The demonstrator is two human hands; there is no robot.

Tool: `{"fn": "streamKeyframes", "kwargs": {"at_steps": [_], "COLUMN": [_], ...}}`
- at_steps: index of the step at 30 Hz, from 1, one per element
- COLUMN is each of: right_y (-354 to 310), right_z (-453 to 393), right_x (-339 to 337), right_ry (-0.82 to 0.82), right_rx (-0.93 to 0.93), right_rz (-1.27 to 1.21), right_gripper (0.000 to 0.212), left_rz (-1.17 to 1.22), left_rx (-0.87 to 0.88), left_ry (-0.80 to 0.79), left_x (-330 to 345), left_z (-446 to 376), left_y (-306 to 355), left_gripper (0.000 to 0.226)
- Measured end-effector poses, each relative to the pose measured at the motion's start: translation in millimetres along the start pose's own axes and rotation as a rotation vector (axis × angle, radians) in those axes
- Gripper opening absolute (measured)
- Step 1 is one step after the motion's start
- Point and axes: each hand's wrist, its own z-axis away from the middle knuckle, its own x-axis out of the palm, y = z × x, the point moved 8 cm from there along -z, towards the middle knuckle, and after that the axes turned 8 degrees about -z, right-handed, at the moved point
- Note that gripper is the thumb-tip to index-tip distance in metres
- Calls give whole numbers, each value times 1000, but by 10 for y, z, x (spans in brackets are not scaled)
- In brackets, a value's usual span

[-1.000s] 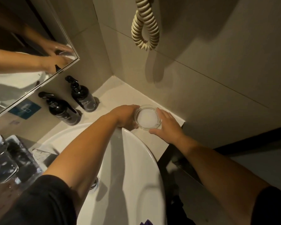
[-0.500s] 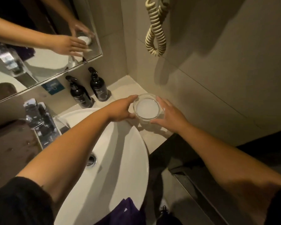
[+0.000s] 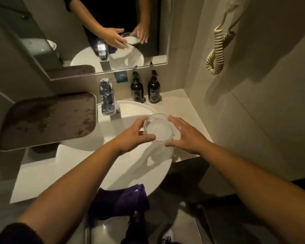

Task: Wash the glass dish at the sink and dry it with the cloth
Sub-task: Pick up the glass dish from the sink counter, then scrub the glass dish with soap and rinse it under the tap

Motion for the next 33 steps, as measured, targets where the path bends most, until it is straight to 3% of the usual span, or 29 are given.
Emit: {"fn": "streamKeyframes", "kwargs": {"at_steps": [5, 13, 16, 19, 22, 28, 33], "right_y": [-385, -763, -900, -1150, -1509, -1991, -2094], "right_z": [-108, -253, -440, -794, -1193, -1789, -1879], "right_x": [478, 1125, 1044, 718, 496, 547, 552], "right_ry": [-99, -184, -165, 49, 164, 48, 62], "right_rx": [-102, -273, -323, -399, -445, -544, -576], "right_rz": [-12, 57, 133, 221, 297, 556, 672], "right_gripper": [100, 99, 82, 72, 71, 53, 40], "left_rz": [620, 972, 1002, 1011, 971, 888, 838], "left_rx": [-173, -266, -346, -386, -410, -394, -417], "left_ry": [294, 564, 646, 662, 638, 583, 556], "left_x": [-36, -224, -337, -442, -533, -688, -718], "left_z": [495, 871, 910, 861, 770, 594, 437], "left_y": [-369, -1029, -1267, -1482, -1643, -1699, -1745], "left_gripper": [44, 31, 26, 32, 37, 41, 46]}}
